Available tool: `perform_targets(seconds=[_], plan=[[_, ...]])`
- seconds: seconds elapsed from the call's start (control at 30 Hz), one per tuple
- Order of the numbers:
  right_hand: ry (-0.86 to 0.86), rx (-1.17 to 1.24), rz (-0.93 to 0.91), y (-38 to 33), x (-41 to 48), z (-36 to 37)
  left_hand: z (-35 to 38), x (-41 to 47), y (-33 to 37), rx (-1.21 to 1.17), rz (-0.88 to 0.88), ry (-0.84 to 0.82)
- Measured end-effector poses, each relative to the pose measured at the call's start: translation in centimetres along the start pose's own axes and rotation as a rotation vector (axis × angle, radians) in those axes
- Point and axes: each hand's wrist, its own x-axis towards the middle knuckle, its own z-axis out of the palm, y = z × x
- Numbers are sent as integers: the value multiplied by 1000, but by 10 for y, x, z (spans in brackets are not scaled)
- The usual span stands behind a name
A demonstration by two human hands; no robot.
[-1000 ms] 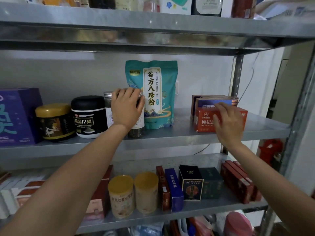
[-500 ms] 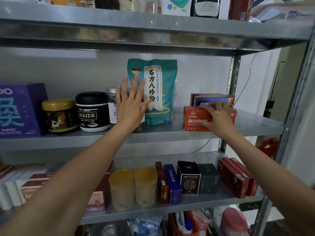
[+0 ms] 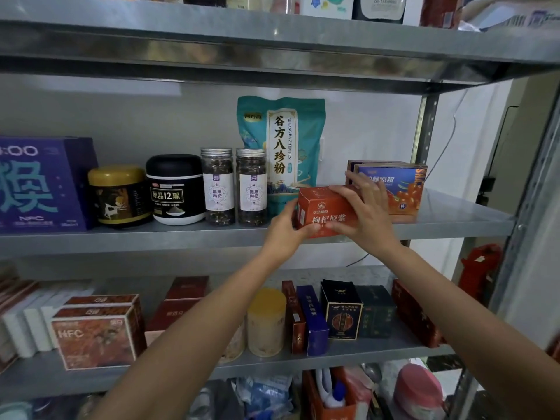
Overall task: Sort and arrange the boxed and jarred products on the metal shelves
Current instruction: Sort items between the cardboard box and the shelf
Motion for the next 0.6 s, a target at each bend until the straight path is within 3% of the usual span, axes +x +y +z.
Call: perform_targets(seconds=[0.27, 0.33, 0.43, 0.5, 0.6], plan=[[24, 118, 117, 24, -58, -5, -4, -42, 15, -247, -194, 148], [-66, 402, 302, 26, -73, -12, -7, -62, 10, -360, -305, 128], [-337, 872, 551, 17, -98, -27, -13, -92, -2, -514, -501, 56], [-451, 985, 583, 6, -115, -32, -15, -109, -13, -582, -610, 7], [-400, 1040, 630, -15, -132, -40, -16, -130, -30, -606, -682, -49]])
